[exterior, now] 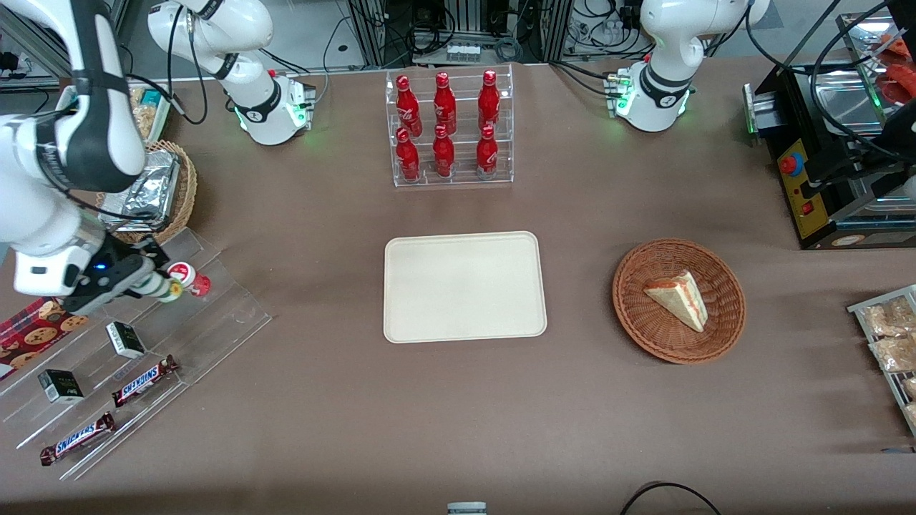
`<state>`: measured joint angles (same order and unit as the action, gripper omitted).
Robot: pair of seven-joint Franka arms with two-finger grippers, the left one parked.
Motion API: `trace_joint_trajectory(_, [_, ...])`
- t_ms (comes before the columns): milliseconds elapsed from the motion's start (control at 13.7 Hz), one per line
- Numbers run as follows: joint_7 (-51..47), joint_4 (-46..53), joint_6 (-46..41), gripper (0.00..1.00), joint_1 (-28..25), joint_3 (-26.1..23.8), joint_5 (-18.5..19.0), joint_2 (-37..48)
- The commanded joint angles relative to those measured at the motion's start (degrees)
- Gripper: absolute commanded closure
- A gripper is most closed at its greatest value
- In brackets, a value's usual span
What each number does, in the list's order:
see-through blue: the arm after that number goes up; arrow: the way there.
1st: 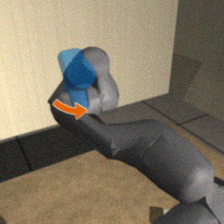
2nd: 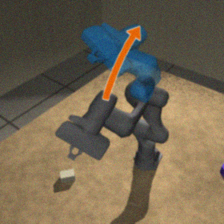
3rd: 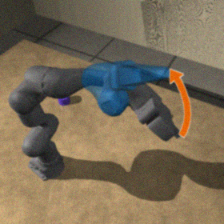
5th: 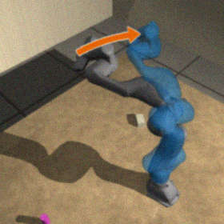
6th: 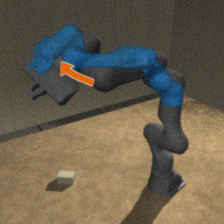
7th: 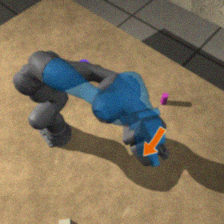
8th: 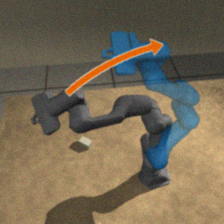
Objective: Place green gum on tray
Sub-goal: 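Lift the gum container and carry it over the beige tray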
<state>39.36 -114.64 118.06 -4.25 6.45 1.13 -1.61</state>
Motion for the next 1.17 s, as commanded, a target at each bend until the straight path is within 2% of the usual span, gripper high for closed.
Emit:
trace_joint_trajectory(0, [-9.1,1.3,-2.6,1.00,-4.6,0.3,0.6,-0.8])
trace_joint_trajectory(438, [-33.5,2.2,-2.9,1.00,-18.5,0.3,0.1,-4.3])
trace_joint_trajectory(876, [-57.3,7.8,0.4,1.00,-30.7,0.3,-0.8,-13.1])
trace_joint_trajectory(1095, [-67.5,13.9,1.7,1.00,-35.4,0.3,-0.9,-20.0])
